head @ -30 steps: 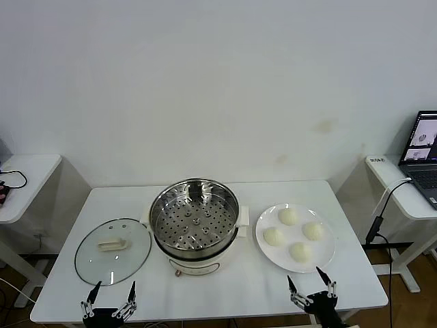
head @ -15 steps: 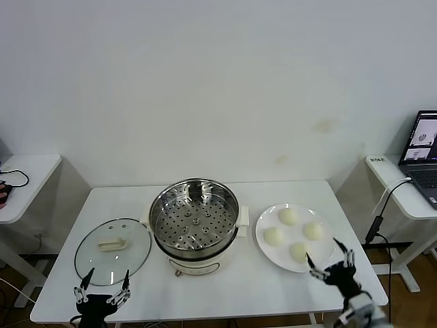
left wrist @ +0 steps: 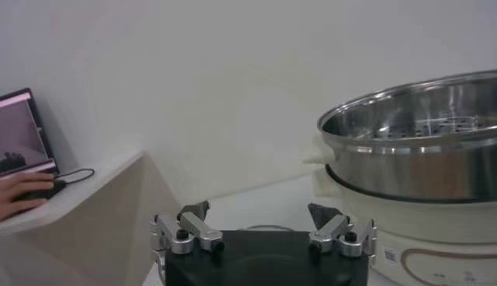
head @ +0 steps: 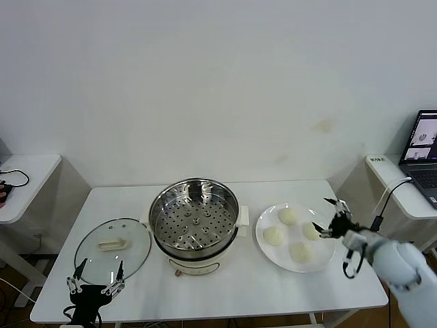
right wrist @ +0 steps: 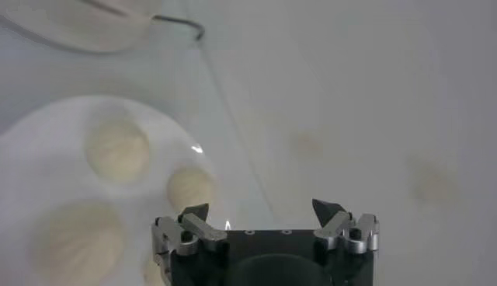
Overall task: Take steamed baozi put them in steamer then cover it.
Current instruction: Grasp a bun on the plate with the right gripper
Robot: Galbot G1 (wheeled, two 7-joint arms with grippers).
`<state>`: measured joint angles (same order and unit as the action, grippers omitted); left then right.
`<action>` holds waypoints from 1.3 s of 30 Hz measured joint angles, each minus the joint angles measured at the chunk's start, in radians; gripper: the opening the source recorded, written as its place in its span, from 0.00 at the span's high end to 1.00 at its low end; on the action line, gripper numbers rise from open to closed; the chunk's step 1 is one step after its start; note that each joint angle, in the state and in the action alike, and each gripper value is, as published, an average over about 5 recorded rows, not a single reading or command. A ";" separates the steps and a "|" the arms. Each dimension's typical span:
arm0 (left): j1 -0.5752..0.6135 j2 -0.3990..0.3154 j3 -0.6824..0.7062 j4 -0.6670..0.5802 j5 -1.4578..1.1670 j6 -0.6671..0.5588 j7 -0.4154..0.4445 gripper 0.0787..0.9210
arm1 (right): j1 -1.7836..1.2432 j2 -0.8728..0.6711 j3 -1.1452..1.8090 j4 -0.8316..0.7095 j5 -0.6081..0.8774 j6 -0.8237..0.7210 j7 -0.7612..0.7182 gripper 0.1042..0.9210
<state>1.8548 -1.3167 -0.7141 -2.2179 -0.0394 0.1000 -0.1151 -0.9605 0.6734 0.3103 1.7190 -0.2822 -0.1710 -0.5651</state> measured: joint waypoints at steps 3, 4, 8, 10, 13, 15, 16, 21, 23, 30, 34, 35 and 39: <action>-0.004 0.002 -0.006 -0.002 0.004 0.003 -0.002 0.12 | 0.174 -0.035 -0.152 -0.070 0.011 -0.003 -0.097 0.12; -0.005 0.002 -0.008 -0.002 0.005 0.004 -0.003 0.12 | 0.233 -0.042 -0.205 -0.094 0.016 -0.003 -0.127 0.12; -0.011 0.002 -0.016 0.000 0.006 0.004 -0.008 0.12 | 0.450 -0.050 -0.405 -0.192 0.034 0.002 -0.238 0.12; -0.014 0.002 -0.020 0.000 0.007 0.006 -0.009 0.12 | 0.542 -0.044 -0.496 -0.243 0.037 0.007 -0.287 0.12; -0.019 0.002 -0.026 -0.001 0.008 0.009 -0.010 0.12 | 0.650 -0.021 -0.613 -0.316 0.036 0.017 -0.346 0.12; -0.021 0.002 -0.028 -0.001 0.009 0.010 -0.009 0.12 | 0.703 -0.002 -0.675 -0.364 0.032 0.025 -0.376 0.12; -0.022 0.001 -0.029 -0.001 0.010 0.011 -0.009 0.12 | 0.724 0.009 -0.700 -0.386 0.029 0.030 -0.388 0.12; -0.027 -0.001 -0.030 -0.002 0.014 0.013 -0.009 0.12 | 0.804 0.068 -0.798 -0.495 0.011 0.047 -0.431 0.12; -0.030 -0.003 -0.030 -0.002 0.014 0.014 -0.008 0.12 | 0.825 0.092 -0.825 -0.534 0.002 0.050 -0.442 0.12; -0.033 -0.009 -0.030 0.001 0.019 0.015 -0.007 0.12 | 0.872 0.177 -0.882 -0.656 -0.034 0.065 -0.460 0.12; -0.032 -0.004 -0.036 -0.001 0.021 0.015 -0.006 0.12 | 0.885 0.225 -0.897 -0.719 -0.055 0.075 -0.459 0.12; -0.032 -0.004 -0.038 -0.001 0.021 0.015 -0.006 0.12 | 0.887 0.236 -0.900 -0.733 -0.059 0.078 -0.458 0.12; -0.030 -0.003 -0.043 0.000 0.022 0.015 -0.006 0.12 | 0.892 0.277 -0.908 -0.785 -0.072 0.083 -0.452 0.12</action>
<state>1.8253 -1.3197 -0.7573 -2.2178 -0.0173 0.1150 -0.1208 -0.0684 0.9508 -0.5976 0.9339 -0.3537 -0.0884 -1.0168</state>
